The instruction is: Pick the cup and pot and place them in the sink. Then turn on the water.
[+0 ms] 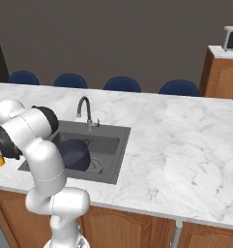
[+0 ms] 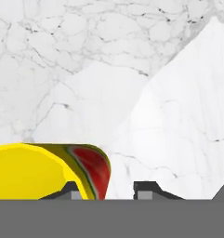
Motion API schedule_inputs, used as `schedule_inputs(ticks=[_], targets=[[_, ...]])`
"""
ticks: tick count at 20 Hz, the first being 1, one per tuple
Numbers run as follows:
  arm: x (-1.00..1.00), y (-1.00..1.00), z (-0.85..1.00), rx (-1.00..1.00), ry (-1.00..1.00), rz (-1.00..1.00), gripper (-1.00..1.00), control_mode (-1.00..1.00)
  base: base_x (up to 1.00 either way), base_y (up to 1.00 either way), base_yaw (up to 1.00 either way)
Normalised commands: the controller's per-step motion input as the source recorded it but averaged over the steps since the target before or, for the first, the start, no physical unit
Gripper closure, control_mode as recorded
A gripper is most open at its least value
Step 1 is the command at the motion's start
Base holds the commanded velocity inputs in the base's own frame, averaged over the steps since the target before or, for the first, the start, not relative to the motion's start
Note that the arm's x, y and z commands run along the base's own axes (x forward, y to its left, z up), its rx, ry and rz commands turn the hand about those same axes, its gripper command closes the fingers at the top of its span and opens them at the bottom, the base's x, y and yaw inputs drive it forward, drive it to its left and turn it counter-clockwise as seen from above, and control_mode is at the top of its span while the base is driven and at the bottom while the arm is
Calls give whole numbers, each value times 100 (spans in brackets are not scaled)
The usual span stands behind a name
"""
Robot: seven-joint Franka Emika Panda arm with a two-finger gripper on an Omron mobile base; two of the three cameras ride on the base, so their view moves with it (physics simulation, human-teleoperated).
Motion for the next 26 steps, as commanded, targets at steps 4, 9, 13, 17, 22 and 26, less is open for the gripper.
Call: schedule_inputs(ticks=[4, 9, 13, 17, 22, 26], targets=[[0, 0, 0, 0, 0, 0, 100, -100, 0, 0, 0], [0, 0, 0, 0, 0, 0, 100, -100, 0, 0, 0], [0, 0, 11, 0, 0, 0, 100, -100, 0, 0, 0], [0, 0, 27, 0, 0, 0, 100, -100, 0, 0, 0], [0, -6, 31, 1, 0, -2, 100, -100, 0, 0, 0], [0, -9, 35, 2, 0, -5, 100, -100, 0, 0, 0]])
